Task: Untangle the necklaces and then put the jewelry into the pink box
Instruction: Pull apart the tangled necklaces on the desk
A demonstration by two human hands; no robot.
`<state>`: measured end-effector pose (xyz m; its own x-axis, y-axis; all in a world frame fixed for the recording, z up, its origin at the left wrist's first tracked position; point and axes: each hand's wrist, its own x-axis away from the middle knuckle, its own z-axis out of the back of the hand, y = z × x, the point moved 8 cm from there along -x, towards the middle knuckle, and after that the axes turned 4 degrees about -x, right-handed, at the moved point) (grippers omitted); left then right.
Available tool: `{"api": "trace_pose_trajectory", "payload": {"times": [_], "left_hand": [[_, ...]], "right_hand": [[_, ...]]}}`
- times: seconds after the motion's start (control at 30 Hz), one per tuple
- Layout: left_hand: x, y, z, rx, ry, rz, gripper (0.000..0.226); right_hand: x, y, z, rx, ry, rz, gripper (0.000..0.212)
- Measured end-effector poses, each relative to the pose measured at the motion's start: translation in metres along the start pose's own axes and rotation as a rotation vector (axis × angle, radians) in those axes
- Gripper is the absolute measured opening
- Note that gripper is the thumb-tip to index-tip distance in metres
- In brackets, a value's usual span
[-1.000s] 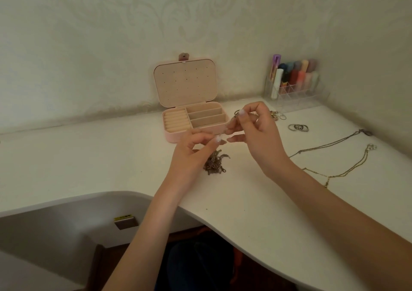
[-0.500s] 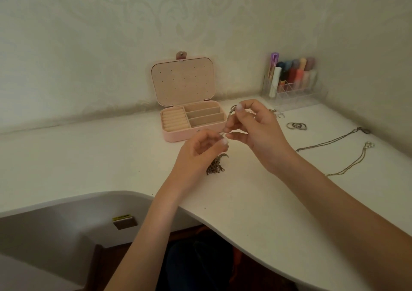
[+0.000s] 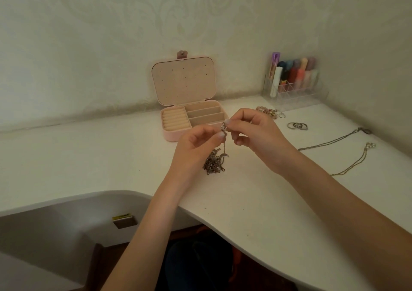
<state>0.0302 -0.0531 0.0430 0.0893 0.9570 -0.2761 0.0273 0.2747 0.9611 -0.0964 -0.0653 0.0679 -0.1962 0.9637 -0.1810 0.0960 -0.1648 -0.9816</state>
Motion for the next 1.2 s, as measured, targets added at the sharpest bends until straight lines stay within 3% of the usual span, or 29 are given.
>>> {"api": "trace_pose_trajectory", "payload": {"times": [0.13, 0.47, 0.6, 0.7, 0.8, 0.97, 1.2], "left_hand": [[-0.001, -0.004, -0.002, -0.031, -0.007, 0.016, 0.023], [-0.001, -0.007, -0.008, 0.071, -0.021, 0.110, 0.018], [0.000, -0.009, -0.004, 0.080, -0.022, 0.122, 0.018], [-0.001, -0.012, 0.009, -0.129, 0.108, 0.088, 0.028], [0.003, -0.005, 0.017, -0.235, 0.238, 0.010, 0.025], [0.008, 0.001, 0.036, -0.119, 0.433, -0.077, 0.005], [0.003, -0.018, 0.030, 0.194, 0.348, 0.214, 0.050]], "right_hand": [[0.000, 0.001, 0.003, 0.008, 0.032, -0.005, 0.013], [0.001, 0.002, 0.008, 0.061, 0.074, -0.018, 0.010], [0.001, 0.005, 0.011, -0.100, 0.082, -0.089, 0.010], [-0.001, 0.006, 0.019, -0.072, 0.118, -0.105, 0.010], [-0.002, 0.003, 0.021, 0.134, 0.119, -0.039, 0.011], [0.002, -0.012, 0.008, 0.435, 0.083, 0.173, 0.014], [-0.003, -0.011, 0.023, 0.375, 0.145, 0.146, 0.011]]}}
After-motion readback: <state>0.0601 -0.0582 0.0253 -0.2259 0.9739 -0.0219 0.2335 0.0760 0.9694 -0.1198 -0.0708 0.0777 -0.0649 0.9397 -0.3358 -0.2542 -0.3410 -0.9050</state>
